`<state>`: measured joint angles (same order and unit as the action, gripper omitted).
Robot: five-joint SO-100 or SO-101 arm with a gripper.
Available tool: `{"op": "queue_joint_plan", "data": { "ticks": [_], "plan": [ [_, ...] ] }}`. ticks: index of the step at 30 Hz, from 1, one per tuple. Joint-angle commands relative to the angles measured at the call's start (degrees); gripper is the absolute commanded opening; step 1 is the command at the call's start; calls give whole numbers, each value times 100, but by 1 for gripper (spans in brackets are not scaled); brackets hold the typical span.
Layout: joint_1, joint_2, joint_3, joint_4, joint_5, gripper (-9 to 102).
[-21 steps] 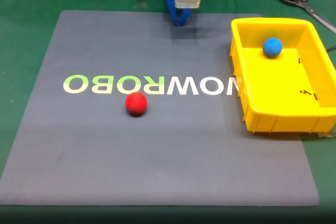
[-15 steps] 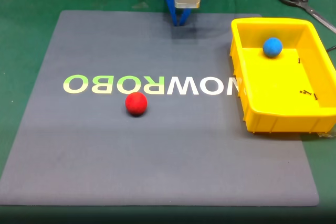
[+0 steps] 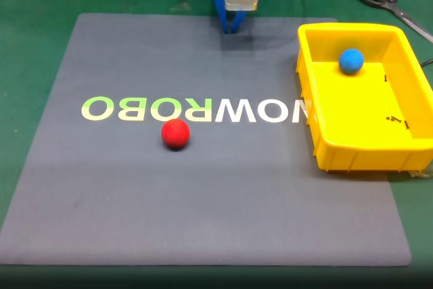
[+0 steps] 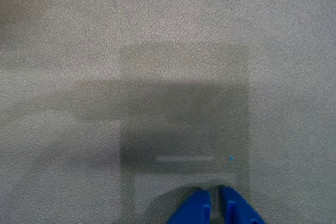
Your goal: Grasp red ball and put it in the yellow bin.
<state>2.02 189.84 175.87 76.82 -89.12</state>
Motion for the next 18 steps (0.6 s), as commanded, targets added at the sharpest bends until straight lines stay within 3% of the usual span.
{"op": "queue_joint_plan", "data": {
  "ticks": [1,13,18],
  "plan": [
    [97,70,185,9,-44,0],
    [132,70,185,9,-70,2],
    [475,62,62,0,-562,26]
  ]
}}
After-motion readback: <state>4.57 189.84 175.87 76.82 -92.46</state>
